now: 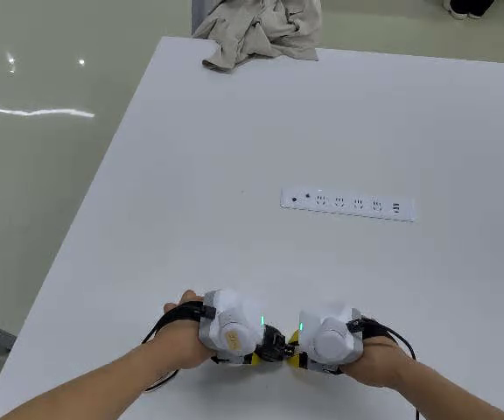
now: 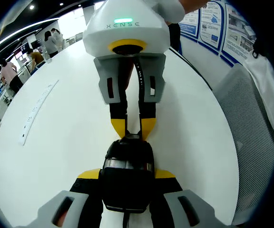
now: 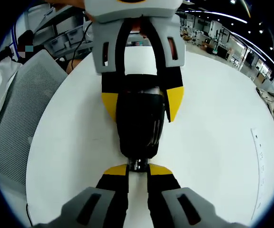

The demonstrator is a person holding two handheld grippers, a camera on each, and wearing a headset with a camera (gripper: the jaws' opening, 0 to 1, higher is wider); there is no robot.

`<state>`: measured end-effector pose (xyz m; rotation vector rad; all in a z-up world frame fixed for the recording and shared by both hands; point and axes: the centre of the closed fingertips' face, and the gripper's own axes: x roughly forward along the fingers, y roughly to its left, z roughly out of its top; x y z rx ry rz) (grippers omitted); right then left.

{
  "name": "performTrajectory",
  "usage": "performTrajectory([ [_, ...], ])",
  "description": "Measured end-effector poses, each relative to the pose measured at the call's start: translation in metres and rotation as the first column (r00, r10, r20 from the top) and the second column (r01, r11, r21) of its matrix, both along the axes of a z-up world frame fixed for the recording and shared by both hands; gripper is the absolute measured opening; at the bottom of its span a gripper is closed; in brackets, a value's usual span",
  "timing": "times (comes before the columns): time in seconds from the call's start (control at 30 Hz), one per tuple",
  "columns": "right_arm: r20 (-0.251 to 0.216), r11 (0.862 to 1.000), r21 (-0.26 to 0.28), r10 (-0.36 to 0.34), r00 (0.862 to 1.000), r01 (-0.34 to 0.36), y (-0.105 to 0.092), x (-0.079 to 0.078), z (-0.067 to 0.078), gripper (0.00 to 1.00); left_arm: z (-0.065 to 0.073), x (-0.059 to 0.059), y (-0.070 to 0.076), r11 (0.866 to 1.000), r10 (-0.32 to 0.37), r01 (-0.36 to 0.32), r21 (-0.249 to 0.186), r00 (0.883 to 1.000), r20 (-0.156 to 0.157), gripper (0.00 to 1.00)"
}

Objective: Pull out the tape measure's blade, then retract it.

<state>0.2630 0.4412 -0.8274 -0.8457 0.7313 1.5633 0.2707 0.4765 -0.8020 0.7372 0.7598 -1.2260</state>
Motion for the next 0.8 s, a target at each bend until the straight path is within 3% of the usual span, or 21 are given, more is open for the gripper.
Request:
performTrajectory([
  [0.8, 0.002, 1.000, -0.004, -0.009, 1.000, 0.009, -0.022, 0.001, 0.000, 0.13, -0.001, 0.000, 0.000, 1.000, -0.010, 0.010, 0.027, 1.000, -0.017, 0.35],
])
